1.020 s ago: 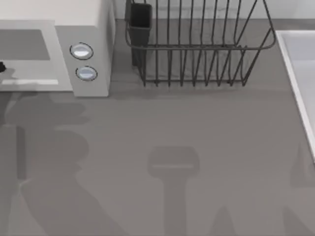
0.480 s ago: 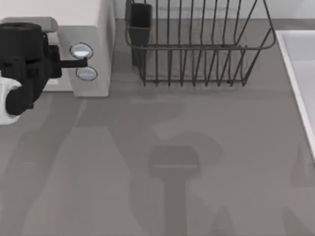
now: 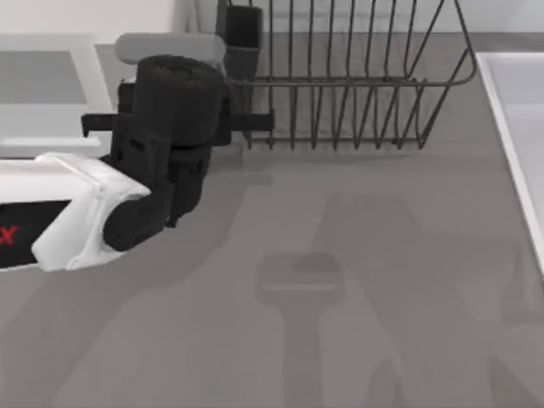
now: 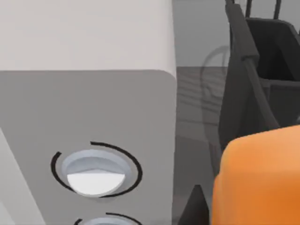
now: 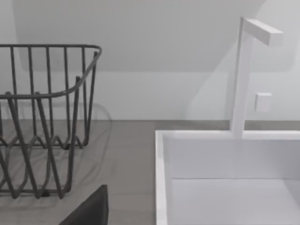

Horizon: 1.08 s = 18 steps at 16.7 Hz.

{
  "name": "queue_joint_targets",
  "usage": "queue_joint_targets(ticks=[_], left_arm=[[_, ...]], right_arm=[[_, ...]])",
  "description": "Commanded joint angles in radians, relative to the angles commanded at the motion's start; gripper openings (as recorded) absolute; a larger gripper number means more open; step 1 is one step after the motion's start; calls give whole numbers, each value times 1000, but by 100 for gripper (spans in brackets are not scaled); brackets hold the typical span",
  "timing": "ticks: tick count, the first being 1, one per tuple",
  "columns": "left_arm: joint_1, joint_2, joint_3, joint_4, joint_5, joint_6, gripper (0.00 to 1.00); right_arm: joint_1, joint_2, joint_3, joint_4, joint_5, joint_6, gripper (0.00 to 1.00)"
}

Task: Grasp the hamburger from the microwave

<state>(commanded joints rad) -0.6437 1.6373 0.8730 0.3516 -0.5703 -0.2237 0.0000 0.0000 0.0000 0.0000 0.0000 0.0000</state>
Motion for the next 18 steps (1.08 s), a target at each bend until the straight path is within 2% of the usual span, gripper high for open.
queue_joint_targets(ticks=[7,10,15,18], left_arm=[[6,40,-14,38,-13,8,0],[0,150,-44,172,-12,5,0],[-4,367,-120,506,-3,1,0],[-3,448,-157,611,4,0,0]], right_arm=[[0,0,0,0,0,0,100],[0,0,0,0,0,0,100],[0,0,0,0,0,0,100],[0,0,0,0,0,0,100]])
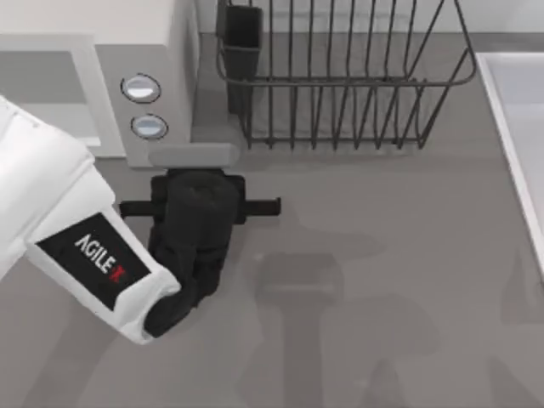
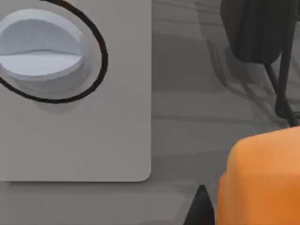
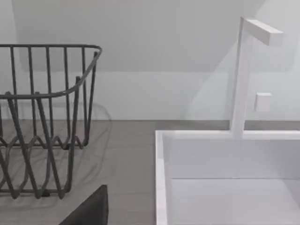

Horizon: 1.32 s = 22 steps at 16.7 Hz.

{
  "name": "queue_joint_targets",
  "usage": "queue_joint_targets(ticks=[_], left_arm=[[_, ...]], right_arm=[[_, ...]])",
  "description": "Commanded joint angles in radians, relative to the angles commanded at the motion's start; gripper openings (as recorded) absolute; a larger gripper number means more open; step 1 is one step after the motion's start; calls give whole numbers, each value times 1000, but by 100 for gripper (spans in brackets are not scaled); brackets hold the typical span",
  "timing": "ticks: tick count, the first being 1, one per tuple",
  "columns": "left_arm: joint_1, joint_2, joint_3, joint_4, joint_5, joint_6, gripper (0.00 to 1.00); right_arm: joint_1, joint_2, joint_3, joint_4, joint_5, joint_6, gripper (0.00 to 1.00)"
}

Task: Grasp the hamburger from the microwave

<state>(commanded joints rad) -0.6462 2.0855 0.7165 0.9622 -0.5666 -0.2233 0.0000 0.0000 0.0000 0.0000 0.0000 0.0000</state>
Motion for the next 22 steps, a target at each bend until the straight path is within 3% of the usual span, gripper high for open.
queue_joint_targets(ticks=[5,18,22], left_arm=[[1,14,-7,17,1,0,0],[1,14,-7,17,1,0,98],[1,14,-7,17,1,0,100]], right_arm=[[0,0,0,0,0,0,100],[0,0,0,0,0,0,100],[0,0,0,0,0,0,100]])
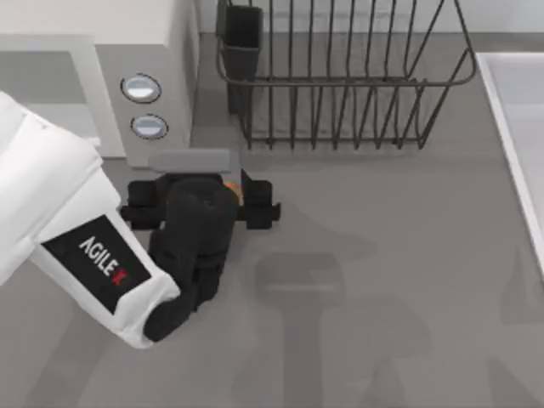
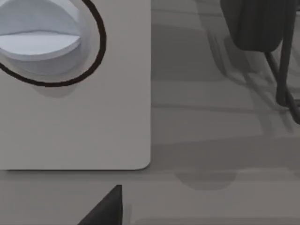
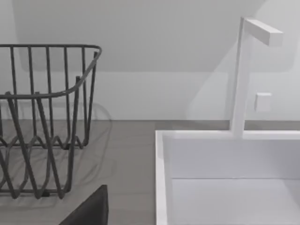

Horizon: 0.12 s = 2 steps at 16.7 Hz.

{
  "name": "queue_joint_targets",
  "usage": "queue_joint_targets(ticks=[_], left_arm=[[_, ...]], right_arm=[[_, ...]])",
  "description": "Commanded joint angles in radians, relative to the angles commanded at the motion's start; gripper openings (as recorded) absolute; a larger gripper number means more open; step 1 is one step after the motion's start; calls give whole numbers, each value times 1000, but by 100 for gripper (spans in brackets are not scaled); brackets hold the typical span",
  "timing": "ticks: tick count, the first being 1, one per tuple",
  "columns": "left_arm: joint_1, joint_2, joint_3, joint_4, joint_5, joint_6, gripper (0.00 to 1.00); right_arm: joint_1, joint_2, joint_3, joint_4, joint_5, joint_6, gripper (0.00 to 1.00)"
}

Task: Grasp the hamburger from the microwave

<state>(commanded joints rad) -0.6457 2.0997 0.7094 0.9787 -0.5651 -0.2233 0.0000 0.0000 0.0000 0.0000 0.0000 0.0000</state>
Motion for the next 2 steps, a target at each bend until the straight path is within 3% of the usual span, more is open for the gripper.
queue_joint_targets(ticks=[2], left_arm=[[0,0,0,0,0,0,100]], right_arm=[[0,0,0,0,0,0,100]])
